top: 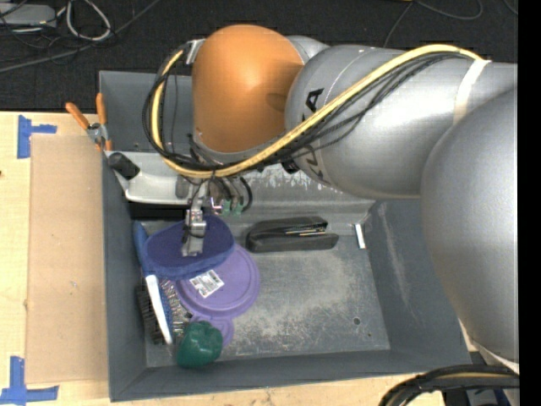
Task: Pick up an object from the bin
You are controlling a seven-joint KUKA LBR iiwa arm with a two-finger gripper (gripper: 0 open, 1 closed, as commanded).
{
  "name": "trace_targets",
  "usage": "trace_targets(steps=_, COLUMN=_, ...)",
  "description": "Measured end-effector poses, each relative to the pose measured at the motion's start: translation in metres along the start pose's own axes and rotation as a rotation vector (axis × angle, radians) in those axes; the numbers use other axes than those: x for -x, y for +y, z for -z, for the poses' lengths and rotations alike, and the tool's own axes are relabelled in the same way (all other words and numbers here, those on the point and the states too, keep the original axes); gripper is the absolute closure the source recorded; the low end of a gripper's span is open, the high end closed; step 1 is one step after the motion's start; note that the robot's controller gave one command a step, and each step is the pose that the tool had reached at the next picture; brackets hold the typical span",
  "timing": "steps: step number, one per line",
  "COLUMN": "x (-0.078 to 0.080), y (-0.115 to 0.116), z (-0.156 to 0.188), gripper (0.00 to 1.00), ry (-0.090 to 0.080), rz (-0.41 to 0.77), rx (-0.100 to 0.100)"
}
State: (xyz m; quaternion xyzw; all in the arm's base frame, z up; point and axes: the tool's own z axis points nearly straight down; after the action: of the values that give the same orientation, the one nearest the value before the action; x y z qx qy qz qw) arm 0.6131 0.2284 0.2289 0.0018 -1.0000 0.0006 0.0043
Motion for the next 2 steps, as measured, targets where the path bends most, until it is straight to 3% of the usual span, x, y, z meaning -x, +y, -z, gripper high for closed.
trace_targets(steps=1, x=0.002, y=-0.001, z=0.005, gripper=0.00, ry=-0.008, rz=-0.005, rx=0.001)
trace_targets(steps=2, x=-0.001, y=-0.008, z=-0.076, gripper=0.00, ry=-0.008, rz=0.103, rx=0.001)
